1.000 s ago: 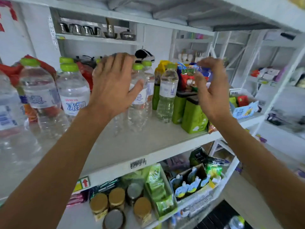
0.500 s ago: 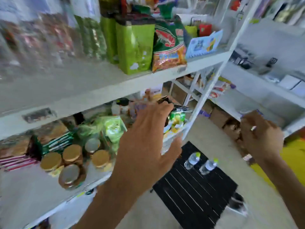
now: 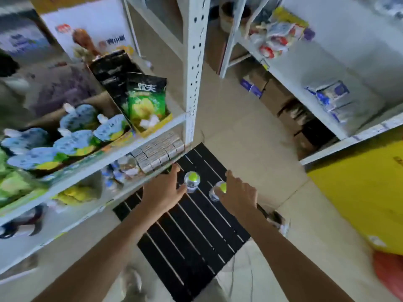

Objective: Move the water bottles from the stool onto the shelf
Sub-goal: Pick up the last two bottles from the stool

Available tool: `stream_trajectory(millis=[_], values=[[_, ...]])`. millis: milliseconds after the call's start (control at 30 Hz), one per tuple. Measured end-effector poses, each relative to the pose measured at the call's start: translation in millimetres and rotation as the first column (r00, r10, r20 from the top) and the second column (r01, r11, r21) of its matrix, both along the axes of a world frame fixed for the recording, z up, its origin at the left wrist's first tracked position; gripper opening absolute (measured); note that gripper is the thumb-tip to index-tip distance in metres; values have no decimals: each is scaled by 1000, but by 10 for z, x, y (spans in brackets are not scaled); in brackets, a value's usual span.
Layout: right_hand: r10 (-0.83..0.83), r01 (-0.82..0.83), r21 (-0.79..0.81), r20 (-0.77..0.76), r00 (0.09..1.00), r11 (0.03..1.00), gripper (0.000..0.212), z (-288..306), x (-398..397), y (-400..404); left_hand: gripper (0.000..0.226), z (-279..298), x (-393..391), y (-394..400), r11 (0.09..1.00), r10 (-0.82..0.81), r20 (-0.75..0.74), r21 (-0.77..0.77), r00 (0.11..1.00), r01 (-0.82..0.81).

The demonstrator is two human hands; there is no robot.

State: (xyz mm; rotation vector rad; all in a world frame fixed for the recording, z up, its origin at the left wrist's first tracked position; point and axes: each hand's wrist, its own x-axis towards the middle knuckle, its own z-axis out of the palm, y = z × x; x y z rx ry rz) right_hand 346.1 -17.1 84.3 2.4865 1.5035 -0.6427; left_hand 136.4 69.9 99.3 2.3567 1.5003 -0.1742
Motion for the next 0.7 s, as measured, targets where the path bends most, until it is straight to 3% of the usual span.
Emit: stream_trajectory(millis=[200, 367, 433, 533, 700], values=[[25, -21, -56, 77, 997, 998, 79, -543, 269, 227, 73, -686, 418, 259, 990, -88, -139, 101, 986, 102], [39, -39, -27, -7, 999, 999, 49, -766, 214, 202, 55, -969, 543, 233, 993, -108, -59, 39, 992, 110], [82, -82, 1, 5, 997, 997, 38, -797, 167, 164, 62, -1054, 557, 158, 995, -89, -54, 36, 995, 91], [71, -71, 18, 5, 997, 997, 32, -821, 108, 74, 66, -1188, 537, 86, 993, -106, -54, 38, 993, 108], [106, -103, 78, -35, 994, 992, 31, -633, -54, -114, 58, -1077, 313, -99, 1000, -16, 89, -17, 996, 18]])
